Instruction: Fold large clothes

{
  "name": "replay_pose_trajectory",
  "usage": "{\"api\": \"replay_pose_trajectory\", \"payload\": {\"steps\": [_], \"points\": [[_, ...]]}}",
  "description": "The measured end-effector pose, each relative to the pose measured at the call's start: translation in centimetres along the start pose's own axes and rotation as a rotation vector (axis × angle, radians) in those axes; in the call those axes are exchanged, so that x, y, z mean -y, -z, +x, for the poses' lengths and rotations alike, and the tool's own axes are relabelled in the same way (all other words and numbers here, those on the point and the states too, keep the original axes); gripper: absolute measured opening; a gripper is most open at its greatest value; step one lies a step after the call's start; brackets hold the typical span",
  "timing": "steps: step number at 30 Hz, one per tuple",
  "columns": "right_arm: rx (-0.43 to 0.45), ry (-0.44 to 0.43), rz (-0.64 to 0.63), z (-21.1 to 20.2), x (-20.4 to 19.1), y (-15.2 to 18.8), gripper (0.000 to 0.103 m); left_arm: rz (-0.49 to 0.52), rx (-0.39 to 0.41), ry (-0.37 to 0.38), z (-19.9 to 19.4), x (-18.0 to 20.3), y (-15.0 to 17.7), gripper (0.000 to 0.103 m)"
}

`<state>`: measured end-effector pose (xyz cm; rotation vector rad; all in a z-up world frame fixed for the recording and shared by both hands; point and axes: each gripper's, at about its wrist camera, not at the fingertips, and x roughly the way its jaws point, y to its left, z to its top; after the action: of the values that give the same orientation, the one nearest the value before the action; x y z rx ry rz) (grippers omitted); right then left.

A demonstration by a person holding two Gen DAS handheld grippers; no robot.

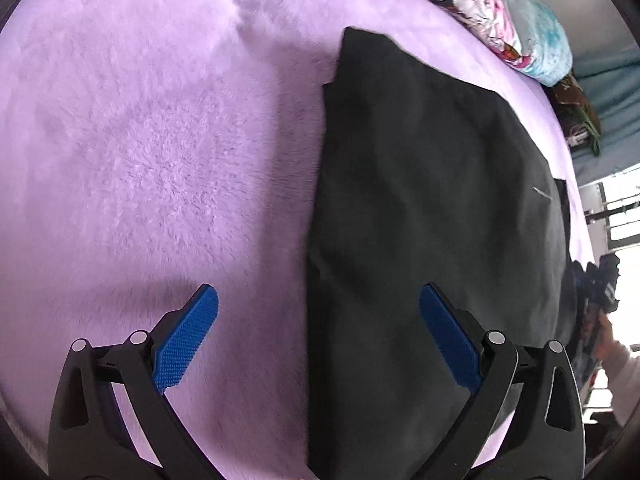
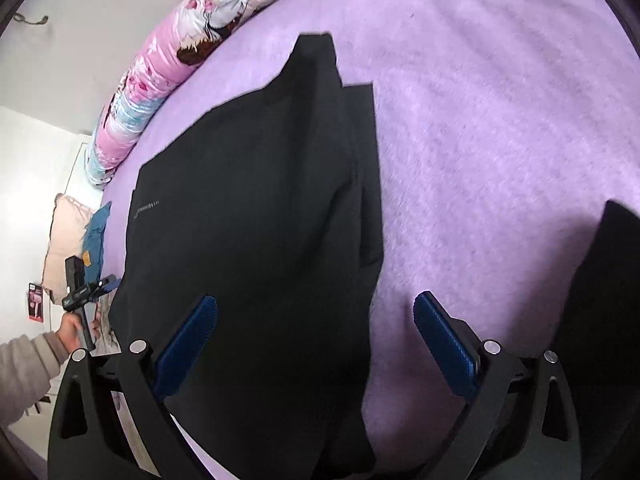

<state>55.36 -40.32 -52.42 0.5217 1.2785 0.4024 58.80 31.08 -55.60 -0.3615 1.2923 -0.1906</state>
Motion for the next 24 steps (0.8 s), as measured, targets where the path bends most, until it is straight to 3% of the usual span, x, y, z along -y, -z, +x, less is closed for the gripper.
{"api": "replay_pose_trajectory", "payload": {"steps": [4,9,14,19,24], "points": [[-0.007,0.009,0.023,2.1,-0.1,-0.5,0.098,0.048,-0.048,0.007,2.2,-0.2,-1.2,0.097],[0.01,0.037,0.025,2.9,-0.9,-0.8,0.098,0.034,-0.051,0.04,3.0,-0.4,-1.9,0.097],[-0.002,0.07,-0.016,3.8,-3.0,-0.6,0.098,0.039,-0.055,0.106,3.8,2.0,-2.3,0.097],[-0.004,0.039,-0.018,4.6,-4.4,-0.8,0.098,0.116,-0.111,0.114,5.3,4.8,-2.5,0.097],[-0.008,0.016,-0.047,4.9,-5.7,-0.8,0.098,0.1,-0.12,0.173,5.7,5.2,-2.5,0.097]]}}
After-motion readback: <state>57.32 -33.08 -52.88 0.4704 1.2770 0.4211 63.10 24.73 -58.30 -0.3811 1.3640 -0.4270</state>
